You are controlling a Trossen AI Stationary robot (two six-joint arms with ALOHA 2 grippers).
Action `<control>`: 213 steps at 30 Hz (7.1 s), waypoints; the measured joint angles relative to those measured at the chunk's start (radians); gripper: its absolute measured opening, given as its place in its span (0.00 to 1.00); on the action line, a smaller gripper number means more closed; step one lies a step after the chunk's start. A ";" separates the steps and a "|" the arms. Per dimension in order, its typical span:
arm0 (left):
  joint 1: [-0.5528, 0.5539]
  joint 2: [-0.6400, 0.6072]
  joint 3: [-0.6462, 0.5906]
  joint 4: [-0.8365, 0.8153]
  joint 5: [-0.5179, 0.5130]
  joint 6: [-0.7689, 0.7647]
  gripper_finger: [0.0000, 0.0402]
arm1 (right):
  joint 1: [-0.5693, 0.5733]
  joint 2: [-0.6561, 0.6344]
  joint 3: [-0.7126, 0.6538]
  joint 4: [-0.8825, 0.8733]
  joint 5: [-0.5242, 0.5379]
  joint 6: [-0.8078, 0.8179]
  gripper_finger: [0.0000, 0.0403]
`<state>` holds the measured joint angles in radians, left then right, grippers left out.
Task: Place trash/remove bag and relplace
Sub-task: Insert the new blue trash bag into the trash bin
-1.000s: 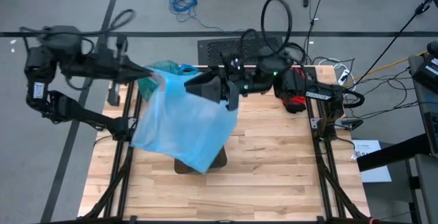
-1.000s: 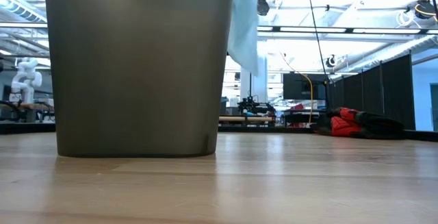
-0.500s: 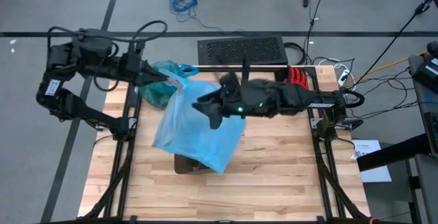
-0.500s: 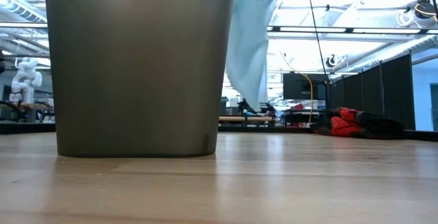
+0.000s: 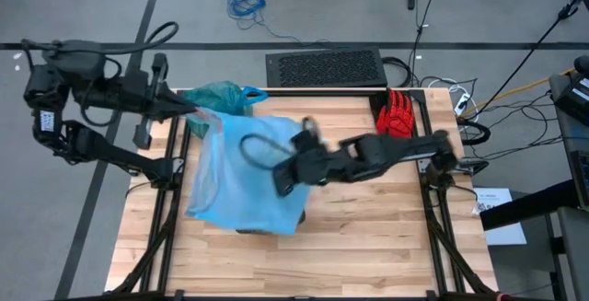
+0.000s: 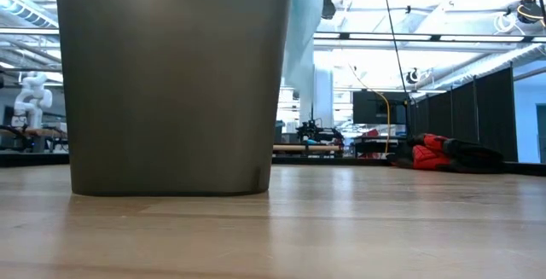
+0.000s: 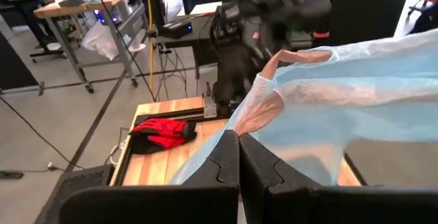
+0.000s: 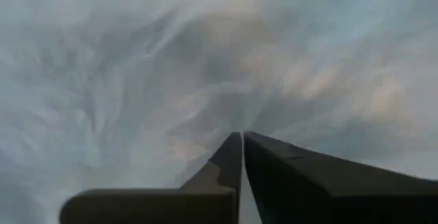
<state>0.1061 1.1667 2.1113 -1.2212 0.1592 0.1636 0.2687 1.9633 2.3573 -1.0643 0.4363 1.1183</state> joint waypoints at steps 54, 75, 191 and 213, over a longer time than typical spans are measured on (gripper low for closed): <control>-0.102 -0.056 0.000 0.146 -0.011 -0.106 0.00 | -0.055 0.199 -0.002 0.055 -0.442 -0.424 0.00; -0.102 -0.062 -0.001 0.104 -0.056 -0.088 0.00 | -0.053 0.052 0.000 -0.018 -0.280 -0.309 0.00; -0.102 -0.068 -0.002 0.060 -0.070 -0.101 0.00 | -0.473 0.197 -0.002 0.158 -1.032 -0.477 0.00; -0.102 -0.068 -0.002 0.059 -0.070 -0.104 0.00 | -0.220 0.082 -0.001 0.050 -0.365 -0.255 0.00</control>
<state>0.0042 1.0988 2.1098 -1.1622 0.0891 0.0593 0.0484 2.0450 2.3562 -1.0140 0.0711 0.8634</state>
